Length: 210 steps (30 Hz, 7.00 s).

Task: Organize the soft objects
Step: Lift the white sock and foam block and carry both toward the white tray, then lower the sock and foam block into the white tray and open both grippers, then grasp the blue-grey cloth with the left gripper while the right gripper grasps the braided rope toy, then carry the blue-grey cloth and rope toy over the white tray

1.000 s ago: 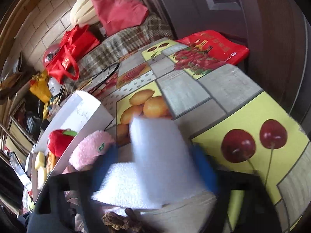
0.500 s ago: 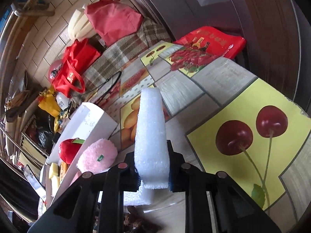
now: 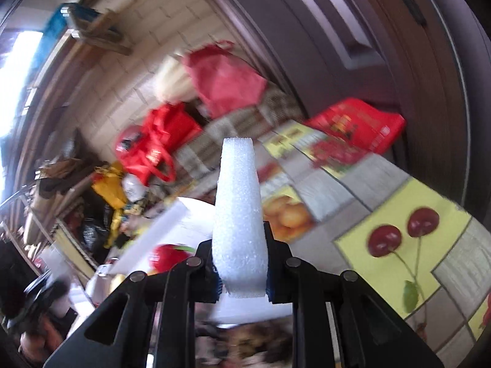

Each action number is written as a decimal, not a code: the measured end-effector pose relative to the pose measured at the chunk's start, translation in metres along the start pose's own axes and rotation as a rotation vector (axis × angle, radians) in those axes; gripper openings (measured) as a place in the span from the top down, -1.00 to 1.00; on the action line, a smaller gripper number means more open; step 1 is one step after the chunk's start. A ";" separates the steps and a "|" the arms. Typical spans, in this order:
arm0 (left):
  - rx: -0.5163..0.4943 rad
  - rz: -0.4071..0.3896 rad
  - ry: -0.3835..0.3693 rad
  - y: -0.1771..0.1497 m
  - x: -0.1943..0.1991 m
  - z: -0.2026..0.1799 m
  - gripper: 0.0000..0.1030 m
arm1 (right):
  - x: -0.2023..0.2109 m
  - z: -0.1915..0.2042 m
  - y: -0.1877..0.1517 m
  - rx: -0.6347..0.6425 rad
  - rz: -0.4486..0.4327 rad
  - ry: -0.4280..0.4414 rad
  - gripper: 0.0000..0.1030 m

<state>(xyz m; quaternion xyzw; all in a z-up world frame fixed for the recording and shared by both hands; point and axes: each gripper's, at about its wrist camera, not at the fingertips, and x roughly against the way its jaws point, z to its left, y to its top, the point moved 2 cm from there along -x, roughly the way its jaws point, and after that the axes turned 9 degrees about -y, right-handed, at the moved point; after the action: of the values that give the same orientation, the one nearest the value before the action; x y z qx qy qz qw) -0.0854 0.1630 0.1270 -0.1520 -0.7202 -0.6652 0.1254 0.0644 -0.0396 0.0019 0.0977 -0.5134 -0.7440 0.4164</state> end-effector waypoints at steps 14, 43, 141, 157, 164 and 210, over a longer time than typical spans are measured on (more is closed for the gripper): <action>0.191 -0.156 0.195 0.031 0.018 0.090 0.31 | 0.023 0.093 0.033 0.164 -0.099 0.128 0.63; 0.287 -0.033 0.279 0.000 -0.010 0.126 0.31 | -0.068 0.185 0.004 0.209 0.063 0.169 0.63; -0.060 0.459 -0.050 -0.109 -0.096 -0.066 -0.34 | -0.036 0.013 -0.086 0.601 0.435 -0.230 -0.01; -0.049 0.376 -0.117 -0.100 -0.076 -0.062 0.52 | -0.024 -0.001 -0.069 0.489 0.359 -0.199 0.29; -0.043 0.261 -0.132 -0.079 -0.053 -0.063 0.53 | -0.006 -0.007 -0.053 0.400 0.259 -0.179 0.30; 0.161 -0.229 0.220 0.045 0.053 0.081 0.52 | 0.025 0.147 0.049 0.322 -0.136 0.138 0.30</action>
<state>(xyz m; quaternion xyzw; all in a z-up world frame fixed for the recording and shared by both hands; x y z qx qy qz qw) -0.1153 0.2496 0.1816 0.0150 -0.7658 -0.6278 0.1386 -0.0103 0.0367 0.1175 0.2483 -0.5882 -0.6703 0.3783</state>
